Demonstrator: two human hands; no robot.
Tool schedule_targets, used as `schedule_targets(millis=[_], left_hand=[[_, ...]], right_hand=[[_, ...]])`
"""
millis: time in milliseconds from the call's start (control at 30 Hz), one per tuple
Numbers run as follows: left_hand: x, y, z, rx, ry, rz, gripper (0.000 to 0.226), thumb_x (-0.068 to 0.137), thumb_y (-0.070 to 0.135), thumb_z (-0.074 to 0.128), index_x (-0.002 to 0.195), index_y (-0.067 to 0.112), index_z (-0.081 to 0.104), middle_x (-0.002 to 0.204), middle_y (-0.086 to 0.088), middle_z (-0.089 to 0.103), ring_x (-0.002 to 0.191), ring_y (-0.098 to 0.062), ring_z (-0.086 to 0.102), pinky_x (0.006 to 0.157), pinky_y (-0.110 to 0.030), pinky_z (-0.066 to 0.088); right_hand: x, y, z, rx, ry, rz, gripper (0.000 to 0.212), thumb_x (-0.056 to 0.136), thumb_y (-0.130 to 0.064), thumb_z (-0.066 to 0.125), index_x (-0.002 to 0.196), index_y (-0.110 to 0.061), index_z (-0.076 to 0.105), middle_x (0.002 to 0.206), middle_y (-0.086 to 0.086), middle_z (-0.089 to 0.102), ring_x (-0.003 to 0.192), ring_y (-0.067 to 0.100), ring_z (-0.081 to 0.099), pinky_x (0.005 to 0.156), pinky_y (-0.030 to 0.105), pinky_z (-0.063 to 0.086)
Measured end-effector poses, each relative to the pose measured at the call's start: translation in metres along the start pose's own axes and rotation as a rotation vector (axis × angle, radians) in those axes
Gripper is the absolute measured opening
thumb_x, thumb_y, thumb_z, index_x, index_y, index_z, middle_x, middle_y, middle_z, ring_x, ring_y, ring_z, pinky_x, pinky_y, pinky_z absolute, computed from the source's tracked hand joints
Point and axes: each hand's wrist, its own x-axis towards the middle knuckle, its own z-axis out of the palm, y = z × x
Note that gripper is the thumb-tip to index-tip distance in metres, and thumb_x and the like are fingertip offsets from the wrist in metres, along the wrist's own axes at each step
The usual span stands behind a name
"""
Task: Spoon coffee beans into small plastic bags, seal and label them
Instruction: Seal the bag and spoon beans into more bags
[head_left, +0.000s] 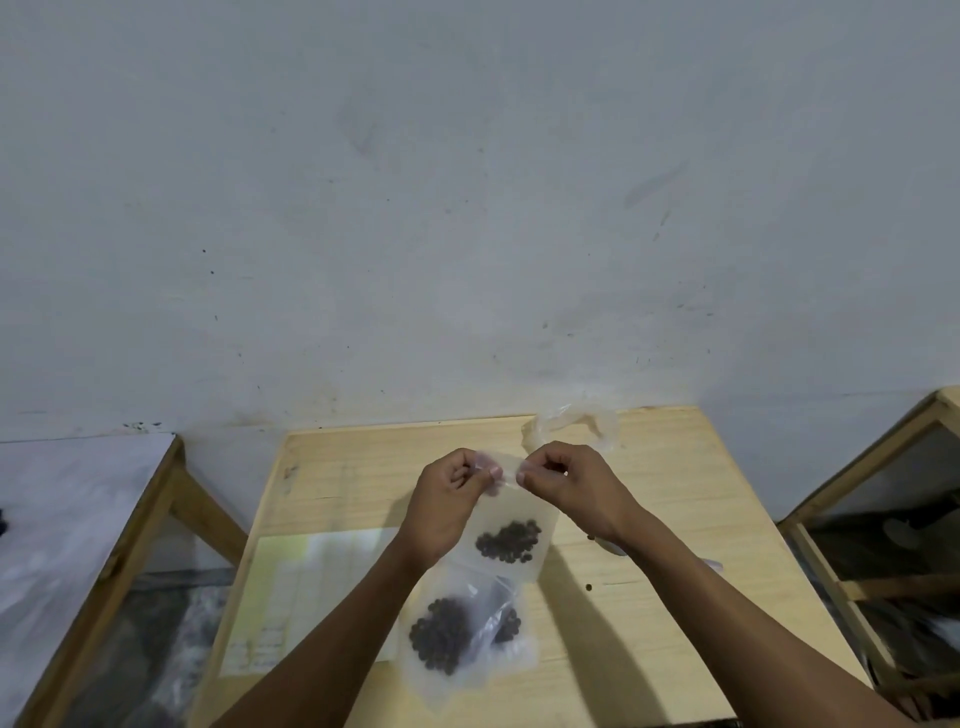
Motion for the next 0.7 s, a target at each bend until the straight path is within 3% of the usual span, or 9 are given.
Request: schedule_targets(millis=[167, 300, 400, 700], left_hand=[[-0.003, -0.008, -0.007, 0.023, -0.033, -0.022, 0.011, 0.092, 0.02, 0.066, 0.097, 0.011, 0.07, 0.088, -0.004, 0.075, 0.085, -0.022, 0.071, 0.076, -0.028, 0.055], [-0.006, -0.01, -0.006, 0.091, 0.04, 0.011, 0.009, 0.093, 0.021, 0.065, 0.092, 0.014, 0.069, 0.083, 0.003, 0.073, 0.078, -0.01, 0.069, 0.072, -0.022, 0.05], [-0.008, -0.011, -0.006, 0.15, 0.074, 0.041, 0.008, 0.094, 0.021, 0.064, 0.09, 0.015, 0.068, 0.08, 0.007, 0.071, 0.077, -0.005, 0.067, 0.073, -0.02, 0.05], [-0.013, -0.01, -0.012, 0.102, 0.147, 0.076, 0.008, 0.091, 0.022, 0.068, 0.089, 0.015, 0.071, 0.081, 0.002, 0.073, 0.076, -0.013, 0.07, 0.073, -0.026, 0.055]], right_hand=[[0.003, 0.002, 0.006, -0.06, -0.006, -0.019, 0.013, 0.087, -0.021, 0.07, 0.076, -0.021, 0.064, 0.079, -0.011, 0.064, 0.074, -0.004, 0.055, 0.07, 0.016, 0.043], [0.005, 0.001, 0.011, -0.115, -0.056, -0.061, 0.009, 0.086, -0.025, 0.07, 0.083, -0.018, 0.067, 0.086, -0.006, 0.069, 0.084, 0.009, 0.06, 0.076, 0.026, 0.046], [0.008, 0.001, 0.016, -0.157, -0.055, -0.089, 0.009, 0.086, -0.029, 0.071, 0.084, -0.02, 0.068, 0.09, -0.006, 0.067, 0.087, 0.008, 0.06, 0.08, 0.027, 0.047], [0.012, -0.001, 0.025, -0.186, -0.042, -0.145, 0.008, 0.088, -0.027, 0.068, 0.086, -0.02, 0.066, 0.091, -0.01, 0.064, 0.087, 0.004, 0.057, 0.077, 0.021, 0.045]])
